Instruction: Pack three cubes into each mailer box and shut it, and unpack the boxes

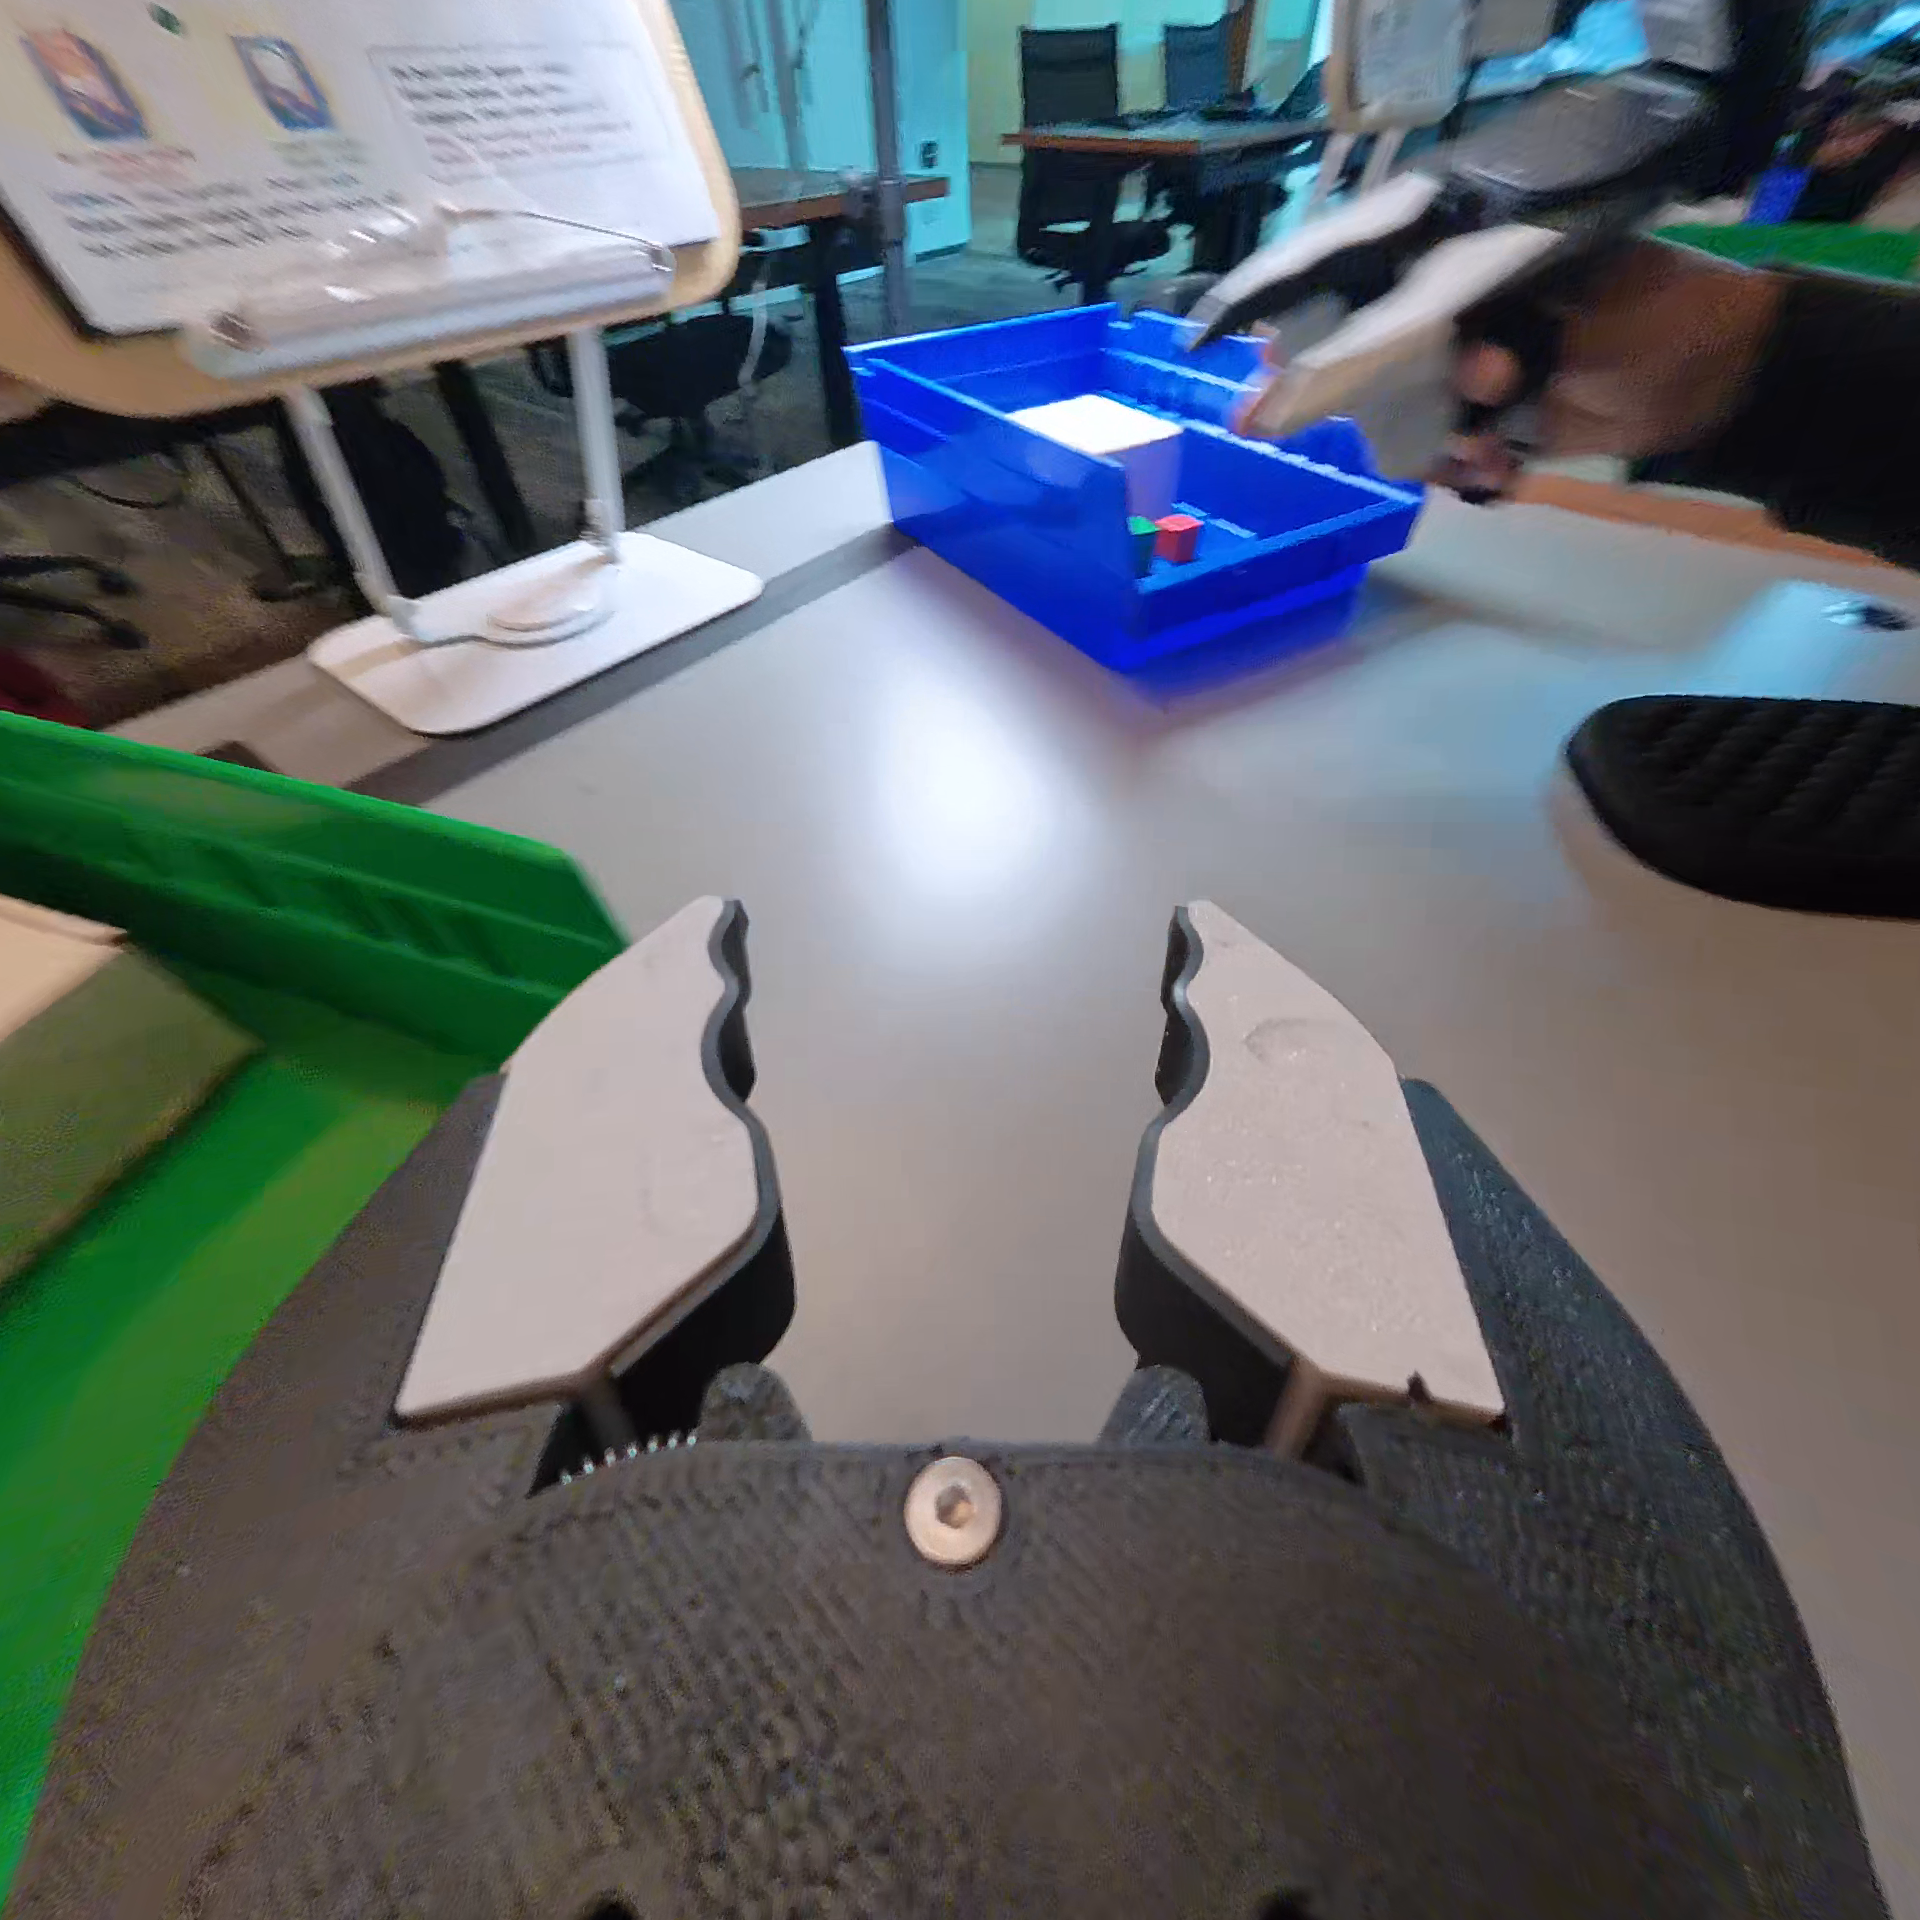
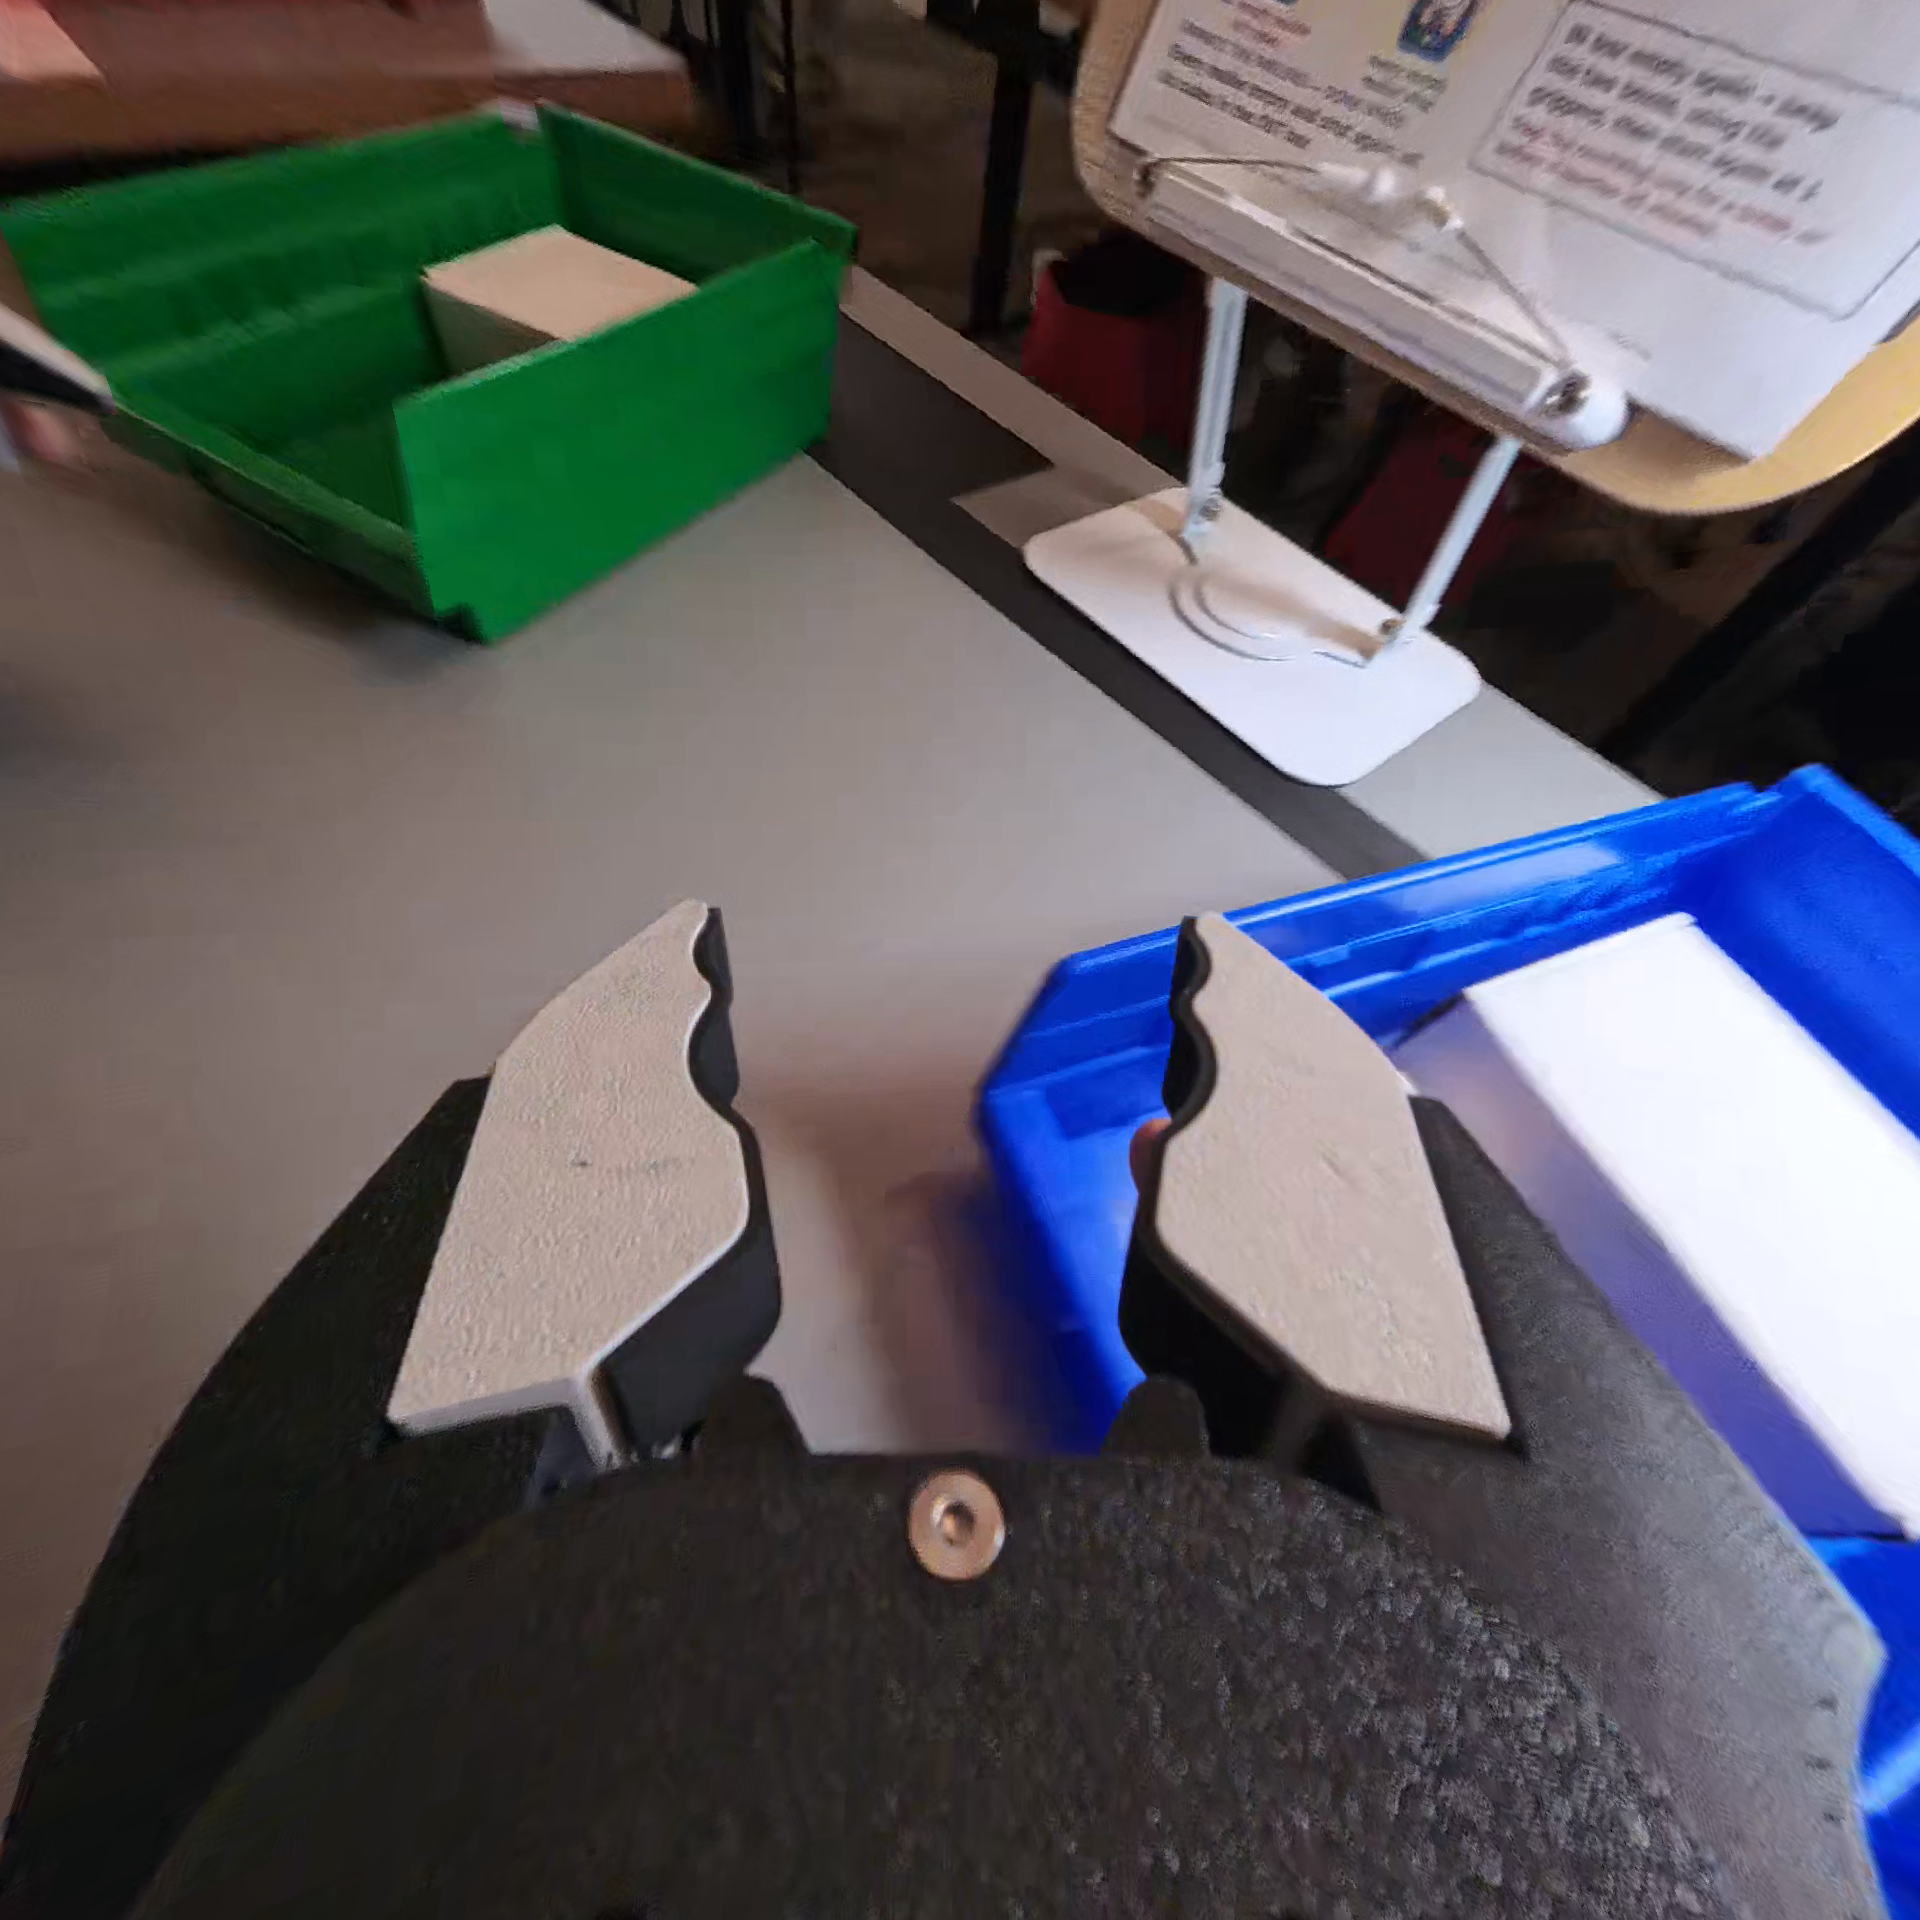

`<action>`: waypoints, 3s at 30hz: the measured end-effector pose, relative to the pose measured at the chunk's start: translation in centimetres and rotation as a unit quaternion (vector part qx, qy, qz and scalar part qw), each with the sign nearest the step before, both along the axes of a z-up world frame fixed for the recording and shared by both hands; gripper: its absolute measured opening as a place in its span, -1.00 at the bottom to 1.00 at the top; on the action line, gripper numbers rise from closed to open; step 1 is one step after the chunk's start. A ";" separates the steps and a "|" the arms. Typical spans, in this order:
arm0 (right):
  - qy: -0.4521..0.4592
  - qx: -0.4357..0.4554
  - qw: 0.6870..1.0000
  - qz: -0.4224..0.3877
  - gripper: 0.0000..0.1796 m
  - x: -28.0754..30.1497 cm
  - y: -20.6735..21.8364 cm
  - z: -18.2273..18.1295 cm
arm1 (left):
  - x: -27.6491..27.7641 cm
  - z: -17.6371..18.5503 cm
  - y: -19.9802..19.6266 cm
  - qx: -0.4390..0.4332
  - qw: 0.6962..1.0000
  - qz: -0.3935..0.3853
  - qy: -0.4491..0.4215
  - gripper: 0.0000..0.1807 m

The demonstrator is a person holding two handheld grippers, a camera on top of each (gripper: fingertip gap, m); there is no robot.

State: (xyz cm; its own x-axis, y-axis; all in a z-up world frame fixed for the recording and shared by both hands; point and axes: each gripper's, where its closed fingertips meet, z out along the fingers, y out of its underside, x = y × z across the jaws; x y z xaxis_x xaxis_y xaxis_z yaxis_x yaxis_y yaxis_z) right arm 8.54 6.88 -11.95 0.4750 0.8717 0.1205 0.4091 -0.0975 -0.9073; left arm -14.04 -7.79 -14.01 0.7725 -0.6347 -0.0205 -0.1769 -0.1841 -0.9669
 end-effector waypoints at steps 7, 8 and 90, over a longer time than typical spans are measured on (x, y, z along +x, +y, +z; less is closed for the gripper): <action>0.095 -0.053 0.993 0.046 -0.13 -3.2 -9.8 -3.5 | -9.2 2.8 6.3 -0.056 0.988 0.015 0.144 -0.05; 0.086 -0.049 0.994 0.050 -0.10 -3.3 -10.1 -4.0 | -10.5 2.4 7.6 -0.073 0.982 0.009 0.177 -0.05; 0.022 0.007 0.995 0.097 -0.05 -3.8 -12.9 -6.7 | -23.0 -3.6 16.0 -0.372 0.832 0.013 0.411 0.37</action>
State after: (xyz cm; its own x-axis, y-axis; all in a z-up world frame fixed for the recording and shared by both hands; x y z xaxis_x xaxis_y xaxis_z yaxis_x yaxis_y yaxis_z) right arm 4.76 -6.04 -18.62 0.3028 0.9461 0.1151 0.3784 -0.0085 -0.9256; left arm -37.04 8.17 -17.65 0.7048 -0.6918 -0.1572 -0.7093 -0.6913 -0.1379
